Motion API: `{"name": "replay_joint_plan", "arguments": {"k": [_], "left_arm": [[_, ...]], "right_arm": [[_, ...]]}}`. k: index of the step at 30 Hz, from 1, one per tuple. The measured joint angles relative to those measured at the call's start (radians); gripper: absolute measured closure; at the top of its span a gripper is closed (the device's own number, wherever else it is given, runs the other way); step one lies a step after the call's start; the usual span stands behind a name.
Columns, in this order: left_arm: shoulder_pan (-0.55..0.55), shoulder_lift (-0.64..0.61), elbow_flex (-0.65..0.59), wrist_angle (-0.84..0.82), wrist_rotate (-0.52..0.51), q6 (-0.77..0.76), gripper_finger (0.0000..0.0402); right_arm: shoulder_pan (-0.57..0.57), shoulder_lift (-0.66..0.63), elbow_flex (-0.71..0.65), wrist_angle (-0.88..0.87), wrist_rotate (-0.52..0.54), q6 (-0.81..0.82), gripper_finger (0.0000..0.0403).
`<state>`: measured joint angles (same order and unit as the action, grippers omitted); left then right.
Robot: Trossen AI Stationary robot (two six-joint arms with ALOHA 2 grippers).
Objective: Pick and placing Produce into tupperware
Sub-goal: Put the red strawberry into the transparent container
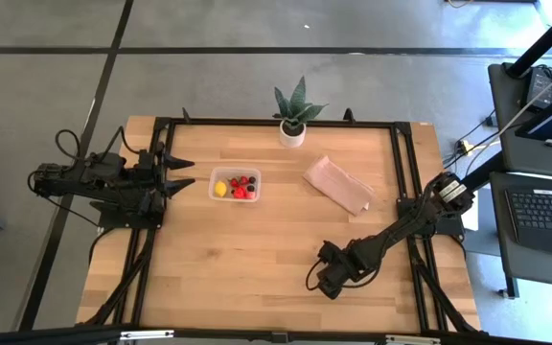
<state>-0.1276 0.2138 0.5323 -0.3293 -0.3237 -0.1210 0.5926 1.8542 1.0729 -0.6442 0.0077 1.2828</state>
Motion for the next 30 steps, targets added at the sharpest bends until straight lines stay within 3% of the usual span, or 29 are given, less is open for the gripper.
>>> {"name": "replay_joint_plan", "arguments": {"k": [12, 23, 30], "left_arm": [[0.000, 0.000, 0.000, 0.000, 0.000, -0.003, 0.0172], [0.000, 0.000, 0.000, 0.000, 0.000, -0.003, 0.0172], [0.000, 0.000, 0.000, 0.000, 0.000, -0.003, 0.0172]], "right_arm": [[0.000, 0.003, -0.007, -0.006, 0.001, -0.006, 0.0193], [-0.001, 0.004, -0.010, -0.017, 0.001, -0.008, 0.0275], [-0.001, 0.004, -0.010, -0.027, 0.001, -0.009, 0.0303]]}}
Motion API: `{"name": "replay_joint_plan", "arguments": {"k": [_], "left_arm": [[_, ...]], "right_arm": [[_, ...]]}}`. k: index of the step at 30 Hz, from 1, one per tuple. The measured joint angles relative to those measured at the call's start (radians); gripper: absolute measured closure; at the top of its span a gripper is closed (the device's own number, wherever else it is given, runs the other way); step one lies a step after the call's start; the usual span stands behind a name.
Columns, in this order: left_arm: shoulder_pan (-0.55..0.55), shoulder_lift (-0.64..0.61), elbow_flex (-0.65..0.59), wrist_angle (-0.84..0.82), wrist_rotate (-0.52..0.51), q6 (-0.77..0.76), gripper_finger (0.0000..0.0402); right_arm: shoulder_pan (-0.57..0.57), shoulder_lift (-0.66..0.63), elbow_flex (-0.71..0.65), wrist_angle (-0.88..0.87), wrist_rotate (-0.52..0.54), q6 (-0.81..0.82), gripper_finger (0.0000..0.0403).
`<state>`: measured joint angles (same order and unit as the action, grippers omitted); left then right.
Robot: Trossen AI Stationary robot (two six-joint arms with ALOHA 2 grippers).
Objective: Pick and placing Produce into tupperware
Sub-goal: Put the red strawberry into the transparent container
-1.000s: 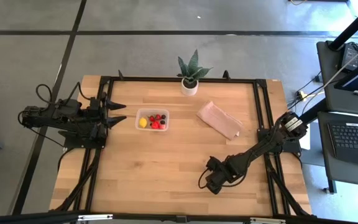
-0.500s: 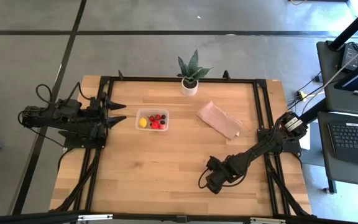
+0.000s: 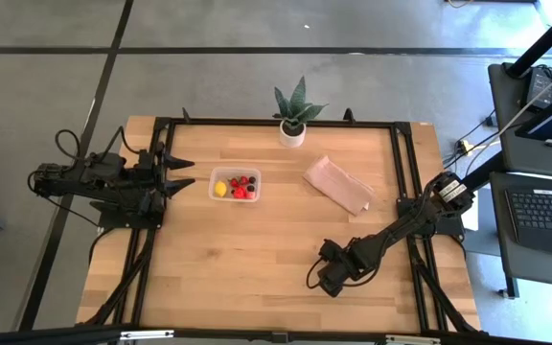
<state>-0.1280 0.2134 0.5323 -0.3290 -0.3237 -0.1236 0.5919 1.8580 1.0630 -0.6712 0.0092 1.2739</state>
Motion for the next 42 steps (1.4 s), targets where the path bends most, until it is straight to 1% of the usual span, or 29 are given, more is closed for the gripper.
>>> {"name": "replay_joint_plan", "arguments": {"k": [5, 11, 17, 21, 23, 27, 30, 32, 34, 36, 39, 42], "left_arm": [[0.000, 0.000, 0.000, 0.000, 0.000, 0.000, 0.0172], [0.000, 0.000, 0.000, 0.000, 0.000, 0.000, 0.0172], [0.000, 0.000, 0.000, 0.000, 0.000, 0.000, 0.0172], [0.000, 0.000, 0.000, 0.000, 0.000, 0.000, 0.0172], [0.000, 0.000, 0.000, 0.000, 0.000, 0.000, 0.0172], [0.000, 0.000, 0.001, 0.001, 0.000, 0.000, 0.0172], [0.000, 0.000, 0.001, 0.003, 0.000, 0.000, 0.0172], [0.000, 0.000, 0.001, 0.004, 0.000, 0.001, 0.0172], [0.000, 0.000, 0.001, 0.006, 0.000, 0.004, 0.0172], [0.000, 0.000, 0.001, 0.007, 0.000, 0.004, 0.0172], [0.000, 0.000, 0.001, 0.010, 0.000, 0.003, 0.0172], [0.000, 0.000, 0.001, 0.009, 0.000, 0.006, 0.0172]], "right_arm": [[0.000, 0.000, 0.000, -0.001, 0.000, 0.000, 0.0329], [0.000, 0.002, 0.000, 0.011, -0.004, 0.000, 0.0391], [-0.001, 0.002, 0.006, 0.010, -0.004, -0.002, 0.0398], [-0.014, 0.012, 0.069, -0.032, 0.023, -0.076, 0.0399], [-0.046, 0.018, 0.137, -0.024, 0.046, -0.142, 0.0400], [-0.132, 0.001, 0.280, -0.109, 0.121, -0.320, 0.0401], [-0.199, -0.027, 0.402, -0.209, 0.219, -0.467, 0.0401], [-0.254, -0.040, 0.494, -0.232, 0.291, -0.577, 0.0401], [-0.316, -0.039, 0.590, -0.265, 0.336, -0.698, 0.0402], [-0.382, -0.037, 0.688, -0.241, 0.340, -0.812, 0.0402], [-0.475, -0.035, 0.811, -0.187, 0.329, -0.914, 0.0402], [-0.556, -0.008, 0.930, -0.167, 0.278, -0.997, 0.0403]]}}
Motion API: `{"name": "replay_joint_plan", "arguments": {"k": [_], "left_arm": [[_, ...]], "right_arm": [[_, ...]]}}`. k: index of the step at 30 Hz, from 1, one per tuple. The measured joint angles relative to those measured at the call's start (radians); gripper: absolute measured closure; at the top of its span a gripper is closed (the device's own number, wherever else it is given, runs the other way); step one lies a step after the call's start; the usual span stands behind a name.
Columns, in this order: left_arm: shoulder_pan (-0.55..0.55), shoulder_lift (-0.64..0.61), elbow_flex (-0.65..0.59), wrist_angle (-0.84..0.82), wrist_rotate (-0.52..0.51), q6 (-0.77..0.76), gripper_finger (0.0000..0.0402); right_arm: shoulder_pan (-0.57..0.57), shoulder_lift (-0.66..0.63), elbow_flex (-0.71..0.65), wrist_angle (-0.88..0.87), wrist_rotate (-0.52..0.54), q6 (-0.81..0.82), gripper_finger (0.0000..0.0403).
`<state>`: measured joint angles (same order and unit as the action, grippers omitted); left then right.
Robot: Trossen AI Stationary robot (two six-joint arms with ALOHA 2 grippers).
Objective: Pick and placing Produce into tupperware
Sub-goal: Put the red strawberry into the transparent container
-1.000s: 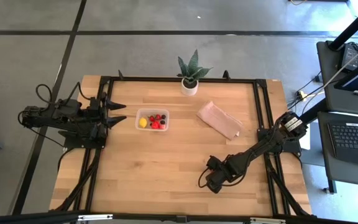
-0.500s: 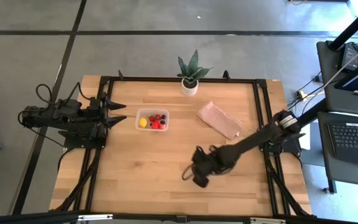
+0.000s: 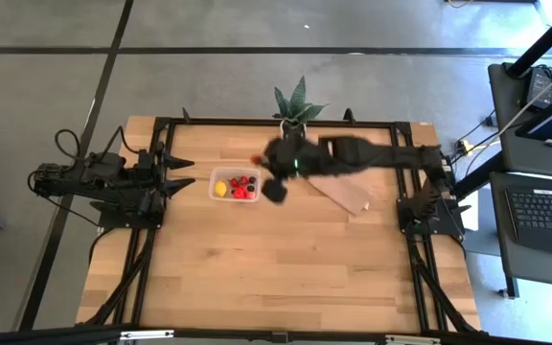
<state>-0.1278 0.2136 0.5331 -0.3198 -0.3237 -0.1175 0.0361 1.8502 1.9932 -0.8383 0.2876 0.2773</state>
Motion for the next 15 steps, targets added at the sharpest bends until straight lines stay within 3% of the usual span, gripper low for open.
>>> {"name": "replay_joint_plan", "arguments": {"k": [9, 15], "left_arm": [[0.000, 0.000, 0.000, 0.002, 0.000, 0.020, 0.0172], [0.000, 0.000, 0.000, 0.002, 0.000, 0.020, 0.0172]], "right_arm": [[-0.111, 0.191, 0.288, -0.004, -0.140, -0.129, 0.0403], [-0.134, 0.345, 0.354, -0.003, -0.233, -0.129, 0.0403]]}}
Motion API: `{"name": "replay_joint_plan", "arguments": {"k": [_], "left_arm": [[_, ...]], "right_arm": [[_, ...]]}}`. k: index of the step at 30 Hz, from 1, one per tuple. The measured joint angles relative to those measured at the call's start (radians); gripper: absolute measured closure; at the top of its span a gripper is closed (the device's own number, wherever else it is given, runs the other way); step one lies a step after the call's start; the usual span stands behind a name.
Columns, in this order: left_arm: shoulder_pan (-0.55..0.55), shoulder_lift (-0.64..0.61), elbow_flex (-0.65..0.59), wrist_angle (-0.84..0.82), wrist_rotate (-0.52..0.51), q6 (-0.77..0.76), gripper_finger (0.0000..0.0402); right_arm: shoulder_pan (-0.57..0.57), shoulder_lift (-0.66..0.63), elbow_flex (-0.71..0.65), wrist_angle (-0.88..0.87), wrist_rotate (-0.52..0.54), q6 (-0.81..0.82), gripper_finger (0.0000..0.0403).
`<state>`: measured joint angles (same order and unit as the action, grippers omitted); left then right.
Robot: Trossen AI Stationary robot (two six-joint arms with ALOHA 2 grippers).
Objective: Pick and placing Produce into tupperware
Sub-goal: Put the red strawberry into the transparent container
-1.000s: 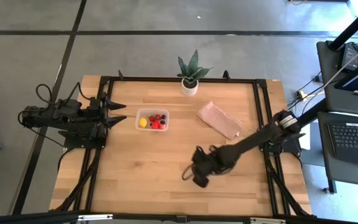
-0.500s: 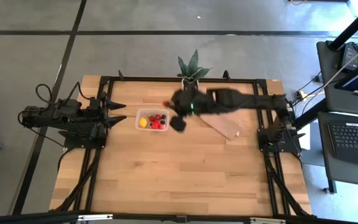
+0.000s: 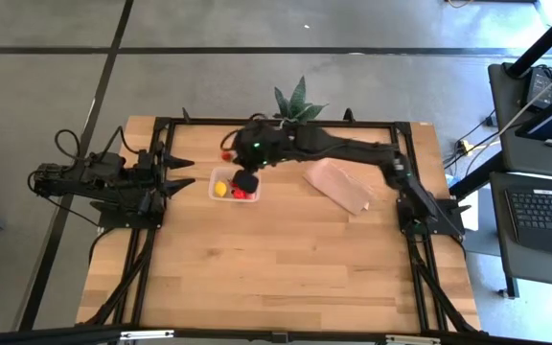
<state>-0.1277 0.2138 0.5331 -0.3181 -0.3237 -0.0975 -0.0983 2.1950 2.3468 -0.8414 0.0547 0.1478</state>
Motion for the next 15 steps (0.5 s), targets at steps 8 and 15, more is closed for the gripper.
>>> {"name": "replay_joint_plan", "arguments": {"k": [8, 15], "left_arm": [[0.000, 0.000, 0.000, 0.000, 0.000, 0.000, 0.0172], [0.000, 0.000, 0.000, -0.003, 0.000, 0.000, 0.0172]], "right_arm": [[-0.010, 0.194, -0.006, 0.009, -0.059, 0.000, 0.0403], [-0.010, 0.302, -0.007, 0.009, -0.094, 0.004, 0.0403]]}}
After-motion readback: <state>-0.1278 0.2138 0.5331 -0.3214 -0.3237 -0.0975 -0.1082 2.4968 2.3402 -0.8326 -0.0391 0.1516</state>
